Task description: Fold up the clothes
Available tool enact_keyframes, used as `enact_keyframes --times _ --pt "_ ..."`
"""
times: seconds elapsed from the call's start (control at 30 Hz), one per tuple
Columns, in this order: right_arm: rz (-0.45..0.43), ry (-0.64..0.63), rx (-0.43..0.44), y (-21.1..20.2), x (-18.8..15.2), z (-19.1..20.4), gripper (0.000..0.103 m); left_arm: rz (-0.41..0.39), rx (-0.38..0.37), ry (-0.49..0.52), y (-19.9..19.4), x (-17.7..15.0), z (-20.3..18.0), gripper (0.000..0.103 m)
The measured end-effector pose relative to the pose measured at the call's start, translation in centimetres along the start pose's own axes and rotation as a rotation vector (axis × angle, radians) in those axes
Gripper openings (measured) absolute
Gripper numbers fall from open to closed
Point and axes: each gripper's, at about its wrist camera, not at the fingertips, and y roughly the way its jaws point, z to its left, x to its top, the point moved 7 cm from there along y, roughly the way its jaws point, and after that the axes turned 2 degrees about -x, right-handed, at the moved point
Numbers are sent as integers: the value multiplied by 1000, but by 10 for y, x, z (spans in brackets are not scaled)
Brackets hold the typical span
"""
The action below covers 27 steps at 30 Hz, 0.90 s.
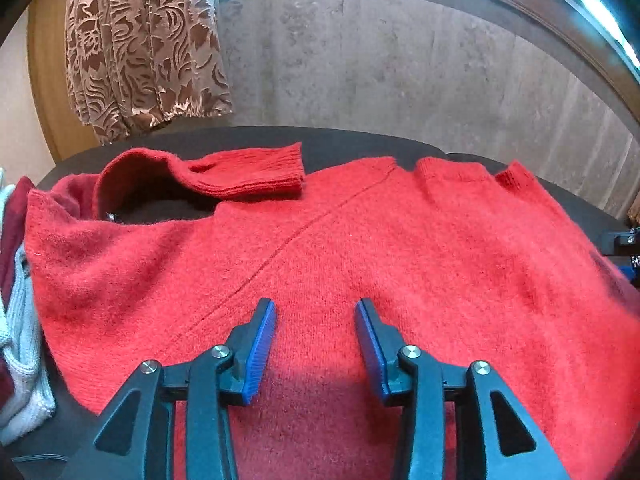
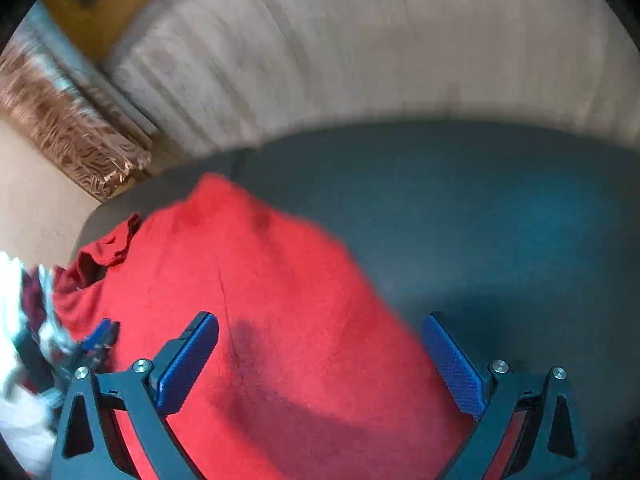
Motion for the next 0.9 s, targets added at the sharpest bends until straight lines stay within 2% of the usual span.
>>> enact_keyframes --times 0.13,0.2,0.23,0.27,0.37,0.47,0.53,0.6,0.67,0.73,0.83,0.9 --pt "8 130 234 -16 -15 24 103 -4 -31 -37 -1 0 6 43" --pt "-26 92 398 -37 -31 61 103 -3 -44 -49 0 2 9 43" --pt "-27 54 447 -42 -43 81 103 -2 -50 -54 -1 3 9 43" --pt "-27 2 457 -45 -58 102 103 0 -56 -59 -1 3 10 44" --pt "-11 -162 457 -40 -111 159 103 3 -82 -80 -2 5 12 44" --pt "36 -253 424 -17 -168 186 103 5 -132 -116 -3 4 14 46" --pt "22 -372 338 -1 -199 200 103 10 -162 -135 -5 2 16 46" --pt "-35 -542 243 10 -221 215 103 26 -183 -148 -9 0 20 46" --pt "-80 -654 157 20 -236 219 103 55 -177 -162 -20 -4 26 46" --pt "-86 -702 106 27 -242 222 103 55 -203 -232 -36 -11 38 46" --pt "-96 -707 101 30 -241 221 103 32 -183 -310 -53 -28 60 46" --pt "-102 -694 111 30 -238 219 103 41 -163 -276 -51 -43 61 47"
